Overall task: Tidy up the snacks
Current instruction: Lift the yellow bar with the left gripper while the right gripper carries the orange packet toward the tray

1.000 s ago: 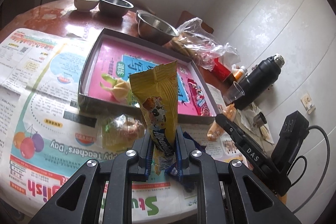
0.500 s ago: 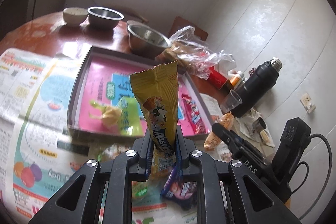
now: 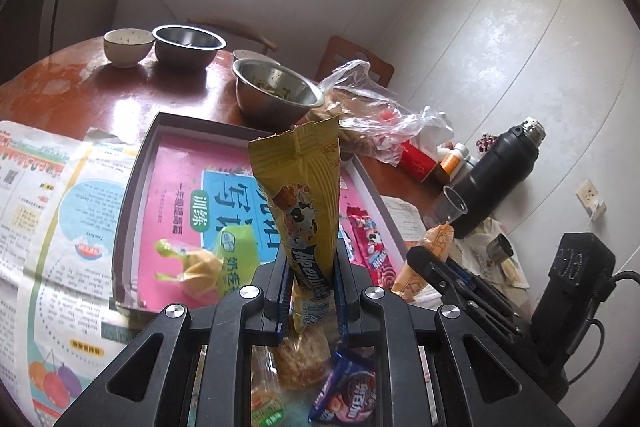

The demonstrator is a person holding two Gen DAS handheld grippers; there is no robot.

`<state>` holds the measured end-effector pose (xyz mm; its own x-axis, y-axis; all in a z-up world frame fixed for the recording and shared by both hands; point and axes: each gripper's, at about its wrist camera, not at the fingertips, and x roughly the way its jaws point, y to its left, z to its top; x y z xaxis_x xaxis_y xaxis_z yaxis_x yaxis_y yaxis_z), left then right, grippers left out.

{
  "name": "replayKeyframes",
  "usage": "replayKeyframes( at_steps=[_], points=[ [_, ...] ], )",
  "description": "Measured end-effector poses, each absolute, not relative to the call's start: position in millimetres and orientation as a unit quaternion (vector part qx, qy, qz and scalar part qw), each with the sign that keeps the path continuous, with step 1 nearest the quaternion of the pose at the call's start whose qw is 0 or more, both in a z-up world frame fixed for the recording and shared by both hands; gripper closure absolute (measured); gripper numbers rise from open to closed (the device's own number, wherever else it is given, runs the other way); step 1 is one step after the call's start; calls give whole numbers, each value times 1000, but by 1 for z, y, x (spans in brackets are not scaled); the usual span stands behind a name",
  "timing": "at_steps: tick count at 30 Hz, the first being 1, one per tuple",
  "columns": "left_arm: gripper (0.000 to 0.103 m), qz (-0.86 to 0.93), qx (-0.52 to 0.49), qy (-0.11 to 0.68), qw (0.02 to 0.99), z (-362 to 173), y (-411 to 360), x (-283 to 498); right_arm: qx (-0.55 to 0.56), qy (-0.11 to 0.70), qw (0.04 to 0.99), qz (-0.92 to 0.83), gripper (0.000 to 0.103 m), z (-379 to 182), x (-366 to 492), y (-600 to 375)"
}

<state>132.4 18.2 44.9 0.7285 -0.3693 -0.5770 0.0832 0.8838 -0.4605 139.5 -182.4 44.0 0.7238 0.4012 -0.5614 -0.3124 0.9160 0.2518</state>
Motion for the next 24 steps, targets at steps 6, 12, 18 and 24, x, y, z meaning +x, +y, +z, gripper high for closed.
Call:
replayKeyframes(
  at_steps=[6,12,18,24],
  points=[
    [85,-121,-190,359,906,36,16,152,70,319,925,192,79,44,149,-179],
    [85,-122,-184,378,899,19,17,168,66,325,924,191,80,41,158,-172],
    [85,-117,-172,390,897,5,17,175,64,335,921,188,80,32,167,-167],
    [85,-117,-168,402,893,-4,17,182,62,348,917,185,80,22,173,-161]
  ],
)
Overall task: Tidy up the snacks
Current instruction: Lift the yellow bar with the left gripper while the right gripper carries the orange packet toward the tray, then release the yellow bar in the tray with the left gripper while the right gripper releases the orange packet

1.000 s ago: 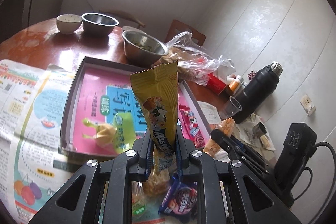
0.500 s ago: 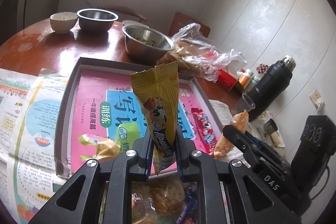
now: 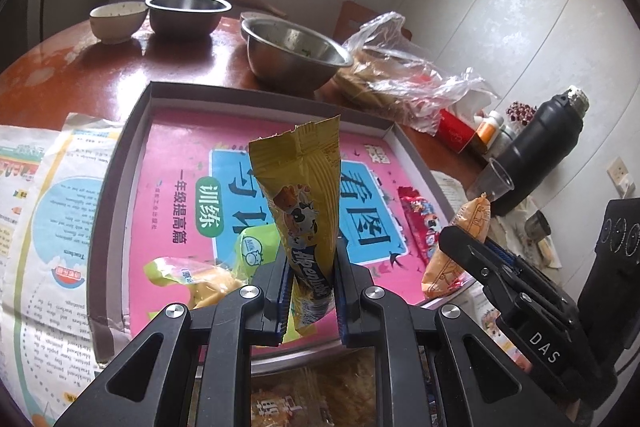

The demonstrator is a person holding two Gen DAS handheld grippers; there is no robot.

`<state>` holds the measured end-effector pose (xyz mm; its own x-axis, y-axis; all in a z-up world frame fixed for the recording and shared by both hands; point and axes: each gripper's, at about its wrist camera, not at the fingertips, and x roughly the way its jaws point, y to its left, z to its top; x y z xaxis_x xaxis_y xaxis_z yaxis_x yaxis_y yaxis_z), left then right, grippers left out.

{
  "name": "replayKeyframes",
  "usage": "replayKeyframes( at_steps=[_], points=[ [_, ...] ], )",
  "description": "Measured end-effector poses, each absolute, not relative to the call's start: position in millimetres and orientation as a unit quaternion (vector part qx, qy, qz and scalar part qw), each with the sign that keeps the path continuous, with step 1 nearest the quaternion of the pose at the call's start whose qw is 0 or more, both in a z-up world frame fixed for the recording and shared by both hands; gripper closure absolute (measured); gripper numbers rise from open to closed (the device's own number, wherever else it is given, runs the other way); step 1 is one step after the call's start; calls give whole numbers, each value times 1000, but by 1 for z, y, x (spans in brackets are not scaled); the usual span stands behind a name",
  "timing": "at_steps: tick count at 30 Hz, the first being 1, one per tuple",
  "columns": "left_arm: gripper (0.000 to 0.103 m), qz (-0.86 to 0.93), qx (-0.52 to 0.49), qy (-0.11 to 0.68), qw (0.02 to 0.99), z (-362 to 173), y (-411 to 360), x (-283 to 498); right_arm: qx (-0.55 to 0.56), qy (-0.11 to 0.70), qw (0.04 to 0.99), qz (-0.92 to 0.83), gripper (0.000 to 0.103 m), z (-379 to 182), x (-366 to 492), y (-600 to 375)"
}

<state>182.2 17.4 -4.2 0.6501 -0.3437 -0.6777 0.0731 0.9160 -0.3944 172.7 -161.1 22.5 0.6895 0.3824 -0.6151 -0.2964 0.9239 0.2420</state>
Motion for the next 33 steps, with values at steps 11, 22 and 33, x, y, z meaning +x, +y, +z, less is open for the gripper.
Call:
replayKeyframes(
  at_steps=[11,22,33],
  points=[
    [85,-127,-169,414,885,-12,14,187,62,374,909,173,79,10,182,-160],
    [85,-138,-169,424,879,-18,5,189,55,399,899,173,80,-3,184,-153],
    [84,-137,-172,425,878,-20,5,189,52,409,895,168,79,-15,188,-151]
  ],
)
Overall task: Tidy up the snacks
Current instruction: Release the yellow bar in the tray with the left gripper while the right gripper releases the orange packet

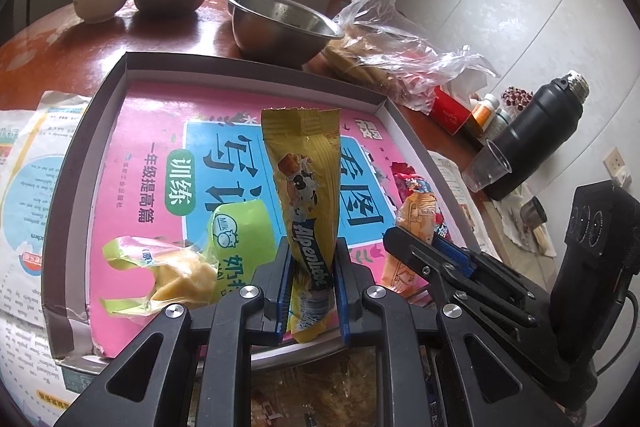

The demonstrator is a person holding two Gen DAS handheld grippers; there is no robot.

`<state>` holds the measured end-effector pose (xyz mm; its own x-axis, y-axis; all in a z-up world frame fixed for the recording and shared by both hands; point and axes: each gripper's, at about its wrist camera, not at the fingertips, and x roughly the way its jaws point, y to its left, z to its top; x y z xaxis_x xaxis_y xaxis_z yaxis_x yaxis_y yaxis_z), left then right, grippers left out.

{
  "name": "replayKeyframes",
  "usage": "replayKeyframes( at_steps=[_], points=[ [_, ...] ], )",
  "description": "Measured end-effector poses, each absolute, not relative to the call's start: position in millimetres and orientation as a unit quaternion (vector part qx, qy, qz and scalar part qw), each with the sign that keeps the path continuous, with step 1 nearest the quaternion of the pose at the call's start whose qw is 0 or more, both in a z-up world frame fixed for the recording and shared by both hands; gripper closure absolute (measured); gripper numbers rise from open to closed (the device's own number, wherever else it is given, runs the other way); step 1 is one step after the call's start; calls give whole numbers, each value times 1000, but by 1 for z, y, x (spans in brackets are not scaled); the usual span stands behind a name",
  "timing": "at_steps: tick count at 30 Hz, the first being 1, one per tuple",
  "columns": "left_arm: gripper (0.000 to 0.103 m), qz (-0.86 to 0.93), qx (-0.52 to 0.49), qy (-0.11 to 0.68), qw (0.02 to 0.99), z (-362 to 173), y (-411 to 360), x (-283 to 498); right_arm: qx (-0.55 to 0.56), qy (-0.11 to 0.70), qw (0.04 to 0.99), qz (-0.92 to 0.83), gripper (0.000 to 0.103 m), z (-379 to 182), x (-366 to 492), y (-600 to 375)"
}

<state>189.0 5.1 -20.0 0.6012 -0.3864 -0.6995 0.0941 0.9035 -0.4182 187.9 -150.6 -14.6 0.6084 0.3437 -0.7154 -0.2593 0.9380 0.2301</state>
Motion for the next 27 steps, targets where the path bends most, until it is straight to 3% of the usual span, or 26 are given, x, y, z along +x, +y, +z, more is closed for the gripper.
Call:
replayKeyframes(
  at_steps=[21,27],
  points=[
    [80,-140,-164,434,875,-23,-1,188,54,420,893,152,78,-15,190,-157],
    [75,-142,-163,438,873,-24,-3,189,60,418,894,148,71,-14,189,-160]
  ],
)
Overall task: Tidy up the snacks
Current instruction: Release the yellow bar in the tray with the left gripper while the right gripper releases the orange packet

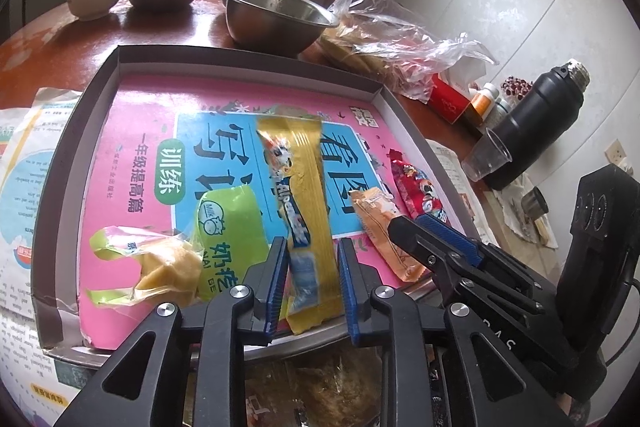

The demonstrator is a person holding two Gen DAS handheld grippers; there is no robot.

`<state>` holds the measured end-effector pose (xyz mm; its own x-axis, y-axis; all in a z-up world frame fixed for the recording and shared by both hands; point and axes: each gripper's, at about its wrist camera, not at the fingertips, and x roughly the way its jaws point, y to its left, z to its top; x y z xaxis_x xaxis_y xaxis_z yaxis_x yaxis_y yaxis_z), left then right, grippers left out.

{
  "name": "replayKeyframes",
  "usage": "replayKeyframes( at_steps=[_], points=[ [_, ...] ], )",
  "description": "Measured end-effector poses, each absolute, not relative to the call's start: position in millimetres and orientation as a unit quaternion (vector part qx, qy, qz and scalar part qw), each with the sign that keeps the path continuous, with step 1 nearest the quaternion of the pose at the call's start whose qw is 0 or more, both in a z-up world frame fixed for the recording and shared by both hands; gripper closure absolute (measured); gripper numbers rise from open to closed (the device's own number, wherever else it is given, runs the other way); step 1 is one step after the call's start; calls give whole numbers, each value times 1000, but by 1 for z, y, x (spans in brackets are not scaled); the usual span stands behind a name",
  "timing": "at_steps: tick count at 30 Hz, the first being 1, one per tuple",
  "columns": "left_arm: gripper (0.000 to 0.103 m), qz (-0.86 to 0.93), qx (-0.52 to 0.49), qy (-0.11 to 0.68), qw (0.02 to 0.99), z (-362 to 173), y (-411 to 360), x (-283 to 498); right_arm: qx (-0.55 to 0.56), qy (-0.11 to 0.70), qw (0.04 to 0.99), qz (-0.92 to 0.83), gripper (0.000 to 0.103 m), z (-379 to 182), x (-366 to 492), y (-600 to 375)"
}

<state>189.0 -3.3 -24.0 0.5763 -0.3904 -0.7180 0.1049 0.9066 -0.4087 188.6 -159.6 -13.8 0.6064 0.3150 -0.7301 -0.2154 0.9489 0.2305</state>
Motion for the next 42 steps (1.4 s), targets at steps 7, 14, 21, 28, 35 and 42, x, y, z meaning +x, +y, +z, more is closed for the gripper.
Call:
replayKeyframes(
  at_steps=[7,14,21,28,35,42],
  points=[
    [69,-143,-162,436,873,-23,-3,187,67,414,896,149,71,-11,186,-163],
    [56,-140,-166,434,875,-19,0,183,69,413,895,152,71,-8,182,-164],
    [51,-134,-166,425,880,-8,6,174,73,413,895,154,68,-5,178,-165],
    [45,-124,-165,416,886,3,15,163,82,410,895,158,62,1,173,-169],
    [40,-108,-164,411,890,10,27,151,87,405,895,164,60,7,166,-170],
    [37,-95,-161,409,893,14,35,142,87,399,897,170,55,12,158,-170]
  ],
)
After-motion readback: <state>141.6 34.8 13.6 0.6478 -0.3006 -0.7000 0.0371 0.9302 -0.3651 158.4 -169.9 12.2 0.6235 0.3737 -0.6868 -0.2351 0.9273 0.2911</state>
